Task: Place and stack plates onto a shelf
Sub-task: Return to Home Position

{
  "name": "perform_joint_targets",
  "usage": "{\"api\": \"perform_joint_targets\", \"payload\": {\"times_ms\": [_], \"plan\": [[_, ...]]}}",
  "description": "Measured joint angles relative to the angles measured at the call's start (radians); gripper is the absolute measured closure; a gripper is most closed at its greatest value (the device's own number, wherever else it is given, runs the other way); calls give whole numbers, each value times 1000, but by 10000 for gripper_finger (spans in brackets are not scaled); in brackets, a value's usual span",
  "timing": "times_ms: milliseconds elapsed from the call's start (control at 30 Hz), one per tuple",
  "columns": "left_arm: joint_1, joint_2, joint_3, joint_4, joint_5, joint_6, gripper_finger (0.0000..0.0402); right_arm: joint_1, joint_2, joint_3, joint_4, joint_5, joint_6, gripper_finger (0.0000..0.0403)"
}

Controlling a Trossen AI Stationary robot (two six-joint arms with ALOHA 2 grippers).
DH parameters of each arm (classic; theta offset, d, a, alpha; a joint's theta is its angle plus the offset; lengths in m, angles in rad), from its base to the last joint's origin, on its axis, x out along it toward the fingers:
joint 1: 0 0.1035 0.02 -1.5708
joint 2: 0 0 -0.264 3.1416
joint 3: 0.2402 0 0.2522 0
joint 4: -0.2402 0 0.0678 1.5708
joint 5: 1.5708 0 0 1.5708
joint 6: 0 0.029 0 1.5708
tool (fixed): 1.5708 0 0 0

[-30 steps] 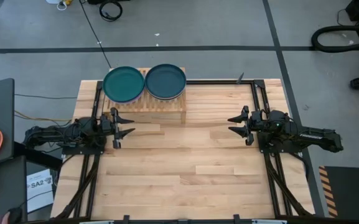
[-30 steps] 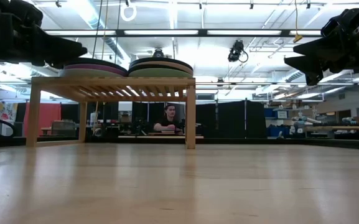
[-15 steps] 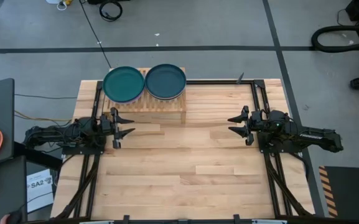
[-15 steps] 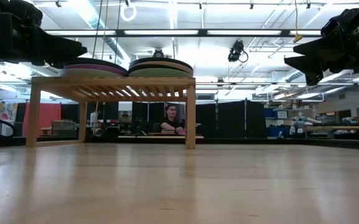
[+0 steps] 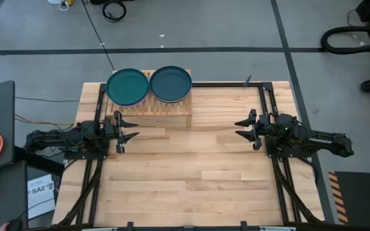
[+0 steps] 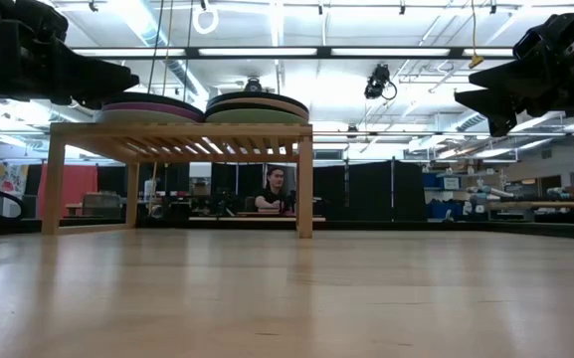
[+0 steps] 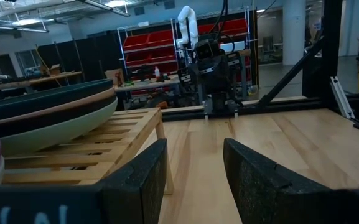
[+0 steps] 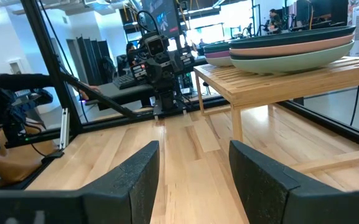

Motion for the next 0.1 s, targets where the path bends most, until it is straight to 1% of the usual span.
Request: {"api": "perform_joint_targets", "payload": {"times_ms": [100], "plan": [[0, 0, 0, 0, 0, 0, 237, 0, 0, 0, 0, 0, 0, 204]]}}
